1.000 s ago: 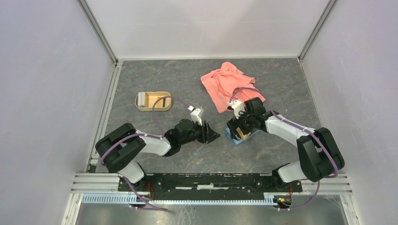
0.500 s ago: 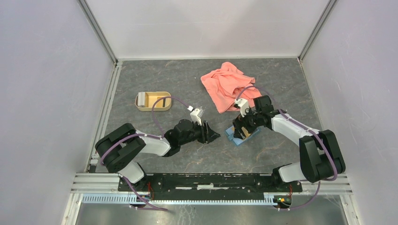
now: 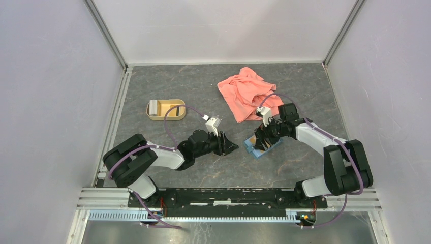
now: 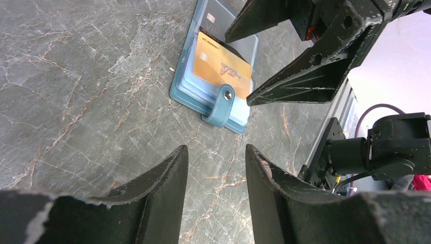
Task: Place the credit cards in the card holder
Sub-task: Insert the credit card into the card holder.
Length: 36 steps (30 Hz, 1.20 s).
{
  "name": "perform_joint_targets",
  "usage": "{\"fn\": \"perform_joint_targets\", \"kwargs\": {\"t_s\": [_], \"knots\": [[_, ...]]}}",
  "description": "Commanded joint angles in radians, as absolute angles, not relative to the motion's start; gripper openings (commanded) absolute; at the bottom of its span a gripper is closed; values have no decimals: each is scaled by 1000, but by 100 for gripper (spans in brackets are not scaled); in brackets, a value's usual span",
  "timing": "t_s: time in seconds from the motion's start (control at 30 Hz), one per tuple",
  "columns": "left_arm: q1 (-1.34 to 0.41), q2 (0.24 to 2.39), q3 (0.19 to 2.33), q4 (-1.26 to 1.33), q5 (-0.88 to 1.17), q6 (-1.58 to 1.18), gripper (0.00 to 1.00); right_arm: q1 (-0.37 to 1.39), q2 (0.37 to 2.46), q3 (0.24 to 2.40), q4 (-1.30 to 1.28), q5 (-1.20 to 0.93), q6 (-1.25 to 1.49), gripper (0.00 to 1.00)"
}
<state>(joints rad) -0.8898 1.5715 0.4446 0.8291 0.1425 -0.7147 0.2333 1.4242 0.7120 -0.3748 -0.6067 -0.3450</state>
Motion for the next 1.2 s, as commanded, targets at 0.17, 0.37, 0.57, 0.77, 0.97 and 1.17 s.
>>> {"fn": "perform_joint_targets", "kwargs": {"t_s": [0.17,0.37,0.57,0.77,0.97,1.17], "knots": [[-896,1576,449,914,169,-752,53,230,1450,710,-374,-626,-338,96],[-896,1593,448,929,174,-762,53,236,1427,693,-383,-731,-345,88],[-896,1612,452,957,185,-783,53,242,1422,696,-395,-802,-347,84],[-896,1644,440,1042,199,-839,53,241,1426,693,-392,-839,-324,83],[-897,1667,435,1107,206,-918,53,237,1372,702,-399,-747,-396,87],[-944,1708,487,1009,148,-1041,48,204,1199,660,-357,-722,-548,88]]}}
